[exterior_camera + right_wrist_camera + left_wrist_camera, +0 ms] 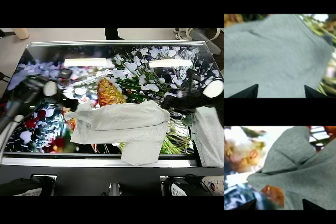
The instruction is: Fold the shirts.
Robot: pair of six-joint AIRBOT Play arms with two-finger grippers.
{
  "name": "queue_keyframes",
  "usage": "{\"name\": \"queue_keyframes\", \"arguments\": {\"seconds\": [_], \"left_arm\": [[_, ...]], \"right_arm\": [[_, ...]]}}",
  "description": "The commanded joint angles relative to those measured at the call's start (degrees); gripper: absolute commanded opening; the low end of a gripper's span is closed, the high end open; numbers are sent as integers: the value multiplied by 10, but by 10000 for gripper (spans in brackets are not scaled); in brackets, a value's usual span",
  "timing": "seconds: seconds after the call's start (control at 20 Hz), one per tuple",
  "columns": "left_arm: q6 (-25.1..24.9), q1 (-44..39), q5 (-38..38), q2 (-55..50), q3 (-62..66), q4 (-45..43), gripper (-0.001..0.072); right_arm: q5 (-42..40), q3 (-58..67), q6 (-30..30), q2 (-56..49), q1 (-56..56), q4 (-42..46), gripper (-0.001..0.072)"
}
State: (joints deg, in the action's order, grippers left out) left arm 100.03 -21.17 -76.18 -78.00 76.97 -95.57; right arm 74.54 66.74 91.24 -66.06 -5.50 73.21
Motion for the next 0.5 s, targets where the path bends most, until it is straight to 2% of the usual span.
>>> {"name": "queue_keyframes", "arguments": {"seconds": [0.0, 0.2, 0.3, 0.45], "left_arm": [[-47, 106, -29, 73, -97, 122, 720], [-63, 147, 78, 148, -344, 217, 720], [-90, 135, 120, 137, -394, 271, 720], [-90, 108, 164, 110, -405, 286, 717]], "right_arm": [[126, -32, -42, 7, -111, -18, 536], [80, -198, -59, 46, -150, -33, 540], [75, -232, -67, 46, -150, -36, 623], [67, -259, -78, 46, -150, -35, 645]]}}
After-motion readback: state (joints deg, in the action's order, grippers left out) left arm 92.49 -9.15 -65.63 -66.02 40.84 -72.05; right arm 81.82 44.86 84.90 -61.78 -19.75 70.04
